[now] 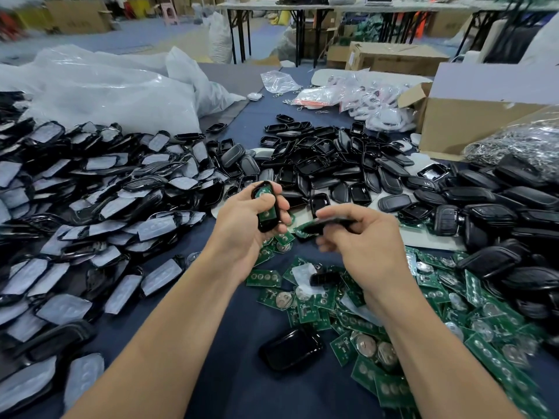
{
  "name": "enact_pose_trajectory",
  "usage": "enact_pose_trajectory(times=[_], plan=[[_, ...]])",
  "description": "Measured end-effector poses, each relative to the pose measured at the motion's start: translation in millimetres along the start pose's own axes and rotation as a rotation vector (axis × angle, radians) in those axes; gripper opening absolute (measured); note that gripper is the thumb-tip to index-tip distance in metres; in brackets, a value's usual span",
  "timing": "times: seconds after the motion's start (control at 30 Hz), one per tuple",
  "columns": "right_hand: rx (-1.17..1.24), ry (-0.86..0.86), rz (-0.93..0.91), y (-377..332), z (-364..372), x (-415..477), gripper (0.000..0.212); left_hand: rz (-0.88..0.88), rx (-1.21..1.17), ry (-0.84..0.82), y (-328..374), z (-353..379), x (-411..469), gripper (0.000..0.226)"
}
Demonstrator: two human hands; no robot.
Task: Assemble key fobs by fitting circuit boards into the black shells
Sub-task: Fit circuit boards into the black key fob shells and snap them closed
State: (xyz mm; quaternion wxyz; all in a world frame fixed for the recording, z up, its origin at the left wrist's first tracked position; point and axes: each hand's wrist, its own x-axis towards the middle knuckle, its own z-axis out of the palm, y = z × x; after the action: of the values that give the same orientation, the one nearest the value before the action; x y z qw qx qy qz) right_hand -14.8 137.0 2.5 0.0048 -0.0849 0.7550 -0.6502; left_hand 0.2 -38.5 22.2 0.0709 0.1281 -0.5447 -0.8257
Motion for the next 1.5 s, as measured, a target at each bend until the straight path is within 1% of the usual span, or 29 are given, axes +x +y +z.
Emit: enact_pose_trajectory(times=[0.07,0.1,0.17,0.23,0.33,0.43,0.5,0.57,0.63,0.67,0.7,0.73,0.77,0.8,0.83,0.87,0.93,1.0,1.07,1.13,1.23,1.33,1.43,1.5], plan=[[0.002,-0.058,0.022,0,0,0,0.041,0.011,-0.004,0.036,0,-1,1,0.022],[-0.043,-0.086,0.013,0,0,-1,0.042,0.021,-0.004,0.053,0,-1,2,0.023],[-0.203,-0.118,-0.030,0,-1,-3,0.034,0.048,-0.001,0.077,-1,-3,3,0.023],[-0.325,-0.106,-0.051,-1,-2,-6,0.030,0.072,-0.008,0.098,0,-5,4,0.023],[-0.383,-0.077,-0.074,0,1,-9,0.031,0.079,-0.048,0.121,1,-8,6,0.023],[-0.313,-0.050,-0.089,-5,2,-6,0.027,0.078,-0.077,0.126,4,-11,7,0.024],[-0.197,-0.105,-0.051,-12,3,-2,0.023,0.090,-0.084,0.144,9,-15,8,0.024],[-0.001,-0.115,0.050,-24,11,6,0.019,0.110,-0.108,0.177,15,-21,8,0.023],[0.303,-0.041,0.213,-33,22,19,0.018,0.143,-0.145,0.229,24,-30,8,0.024],[0.329,0.009,0.233,-36,28,26,0.028,0.168,-0.161,0.267,28,-35,8,0.024],[0.214,0.054,0.196,-39,34,30,0.047,0.196,-0.178,0.318,33,-40,8,0.025],[0.024,0.085,0.112,-40,40,33,0.062,0.224,-0.197,0.376,38,-47,8,0.025],[-0.153,0.103,0.006,-43,48,33,0.070,0.248,-0.222,0.436,42,-53,8,0.025],[-0.263,0.104,-0.084,-48,58,32,0.071,0.268,-0.258,0.496,45,-59,8,0.025],[-0.331,0.088,-0.152,-51,72,31,0.067,0.287,-0.299,0.555,49,-65,8,0.024],[-0.397,0.041,-0.204,-54,88,31,0.058,0.305,-0.340,0.614,51,-70,7,0.024],[-0.515,-0.173,-0.235,-59,123,31,0.040,0.339,-0.416,0.721,56,-80,5,0.023],[-0.563,-0.409,-0.275,-63,155,26,0.035,0.372,-0.485,0.792,62,-90,3,0.021],[-0.630,-0.528,-0.356,-61,174,21,0.033,0.396,-0.526,0.826,68,-97,2,0.019],[-0.746,-0.560,-0.451,-55,184,20,0.036,0.401,-0.531,0.840,70,-101,1,0.018],[-0.887,-0.530,-0.560,-54,186,20,0.035,0.370,-0.528,0.831,67,-97,2,0.017],[-0.989,-0.484,-0.617,-59,181,19,0.031,0.358,-0.522,0.835,65,-93,5,0.016],[-1.023,-0.475,-0.661,-58,174,15,0.028,0.358,-0.502,0.832,63,-91,6,0.016],[-0.998,-0.443,-0.650,-56,168,12,0.028,0.352,-0.482,0.828,61,-91,6,0.017]])
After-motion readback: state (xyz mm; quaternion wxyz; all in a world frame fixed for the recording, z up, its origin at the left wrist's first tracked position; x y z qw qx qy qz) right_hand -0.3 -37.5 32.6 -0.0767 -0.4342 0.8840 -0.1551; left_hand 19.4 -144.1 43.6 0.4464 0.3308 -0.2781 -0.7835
